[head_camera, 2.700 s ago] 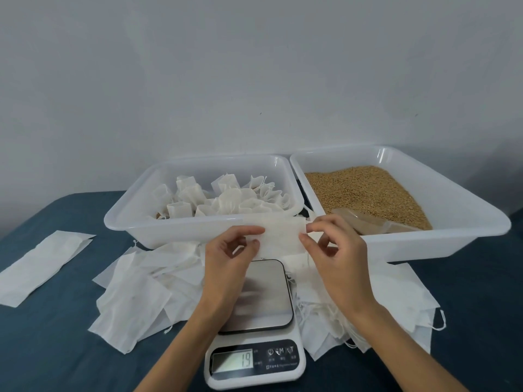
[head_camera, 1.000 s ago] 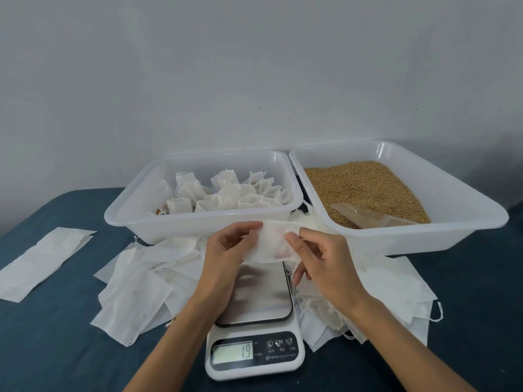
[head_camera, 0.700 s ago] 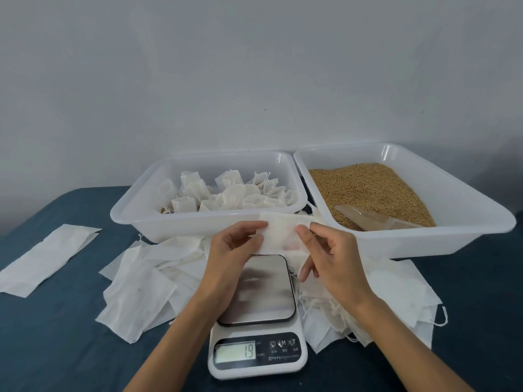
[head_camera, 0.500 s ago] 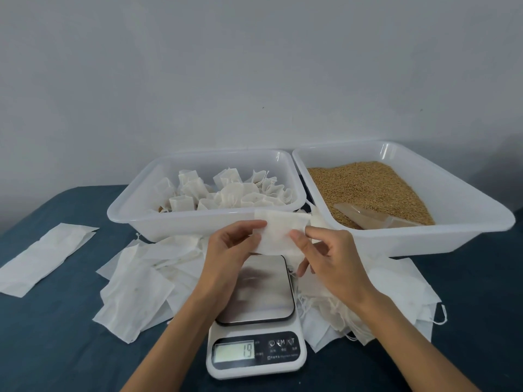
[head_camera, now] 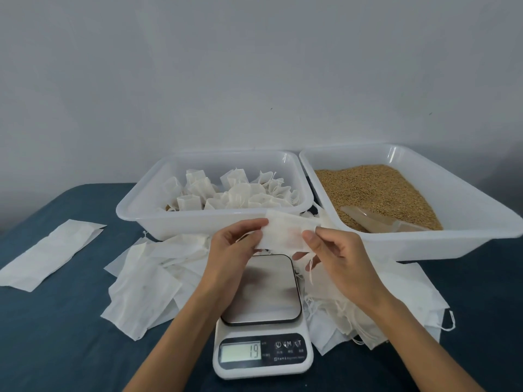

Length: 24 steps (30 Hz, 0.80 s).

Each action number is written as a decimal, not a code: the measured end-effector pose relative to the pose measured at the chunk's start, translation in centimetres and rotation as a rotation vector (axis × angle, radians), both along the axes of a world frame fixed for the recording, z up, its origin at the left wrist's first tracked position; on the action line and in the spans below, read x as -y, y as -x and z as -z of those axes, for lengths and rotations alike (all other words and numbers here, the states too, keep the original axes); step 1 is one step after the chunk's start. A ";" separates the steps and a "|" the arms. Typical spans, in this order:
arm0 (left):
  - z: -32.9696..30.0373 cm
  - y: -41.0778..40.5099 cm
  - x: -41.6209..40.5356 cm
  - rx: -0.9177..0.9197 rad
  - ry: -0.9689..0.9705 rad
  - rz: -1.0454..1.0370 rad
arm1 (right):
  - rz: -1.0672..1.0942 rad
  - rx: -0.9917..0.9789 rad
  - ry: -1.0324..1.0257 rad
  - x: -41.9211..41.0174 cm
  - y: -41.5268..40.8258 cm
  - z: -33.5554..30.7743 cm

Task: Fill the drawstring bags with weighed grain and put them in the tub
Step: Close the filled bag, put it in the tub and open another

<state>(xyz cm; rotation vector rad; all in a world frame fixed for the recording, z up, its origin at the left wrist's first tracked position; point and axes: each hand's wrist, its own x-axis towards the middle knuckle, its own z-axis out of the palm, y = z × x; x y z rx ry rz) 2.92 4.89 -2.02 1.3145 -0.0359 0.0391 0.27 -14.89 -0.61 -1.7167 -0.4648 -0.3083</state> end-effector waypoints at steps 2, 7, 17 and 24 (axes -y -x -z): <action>-0.2 0.1 0.0 0.014 -0.030 -0.036 | -0.008 -0.027 0.012 0.3 -0.1 -0.1; -0.7 1.5 0.2 0.534 -0.610 -0.116 | -0.028 -0.064 0.189 1.6 0.3 -1.4; -0.3 2.8 2.3 0.486 -0.626 -0.001 | -0.149 -0.146 0.479 0.6 0.6 -7.6; -0.5 3.2 2.5 0.371 -0.401 0.069 | -0.273 -0.119 0.426 0.3 0.3 -8.9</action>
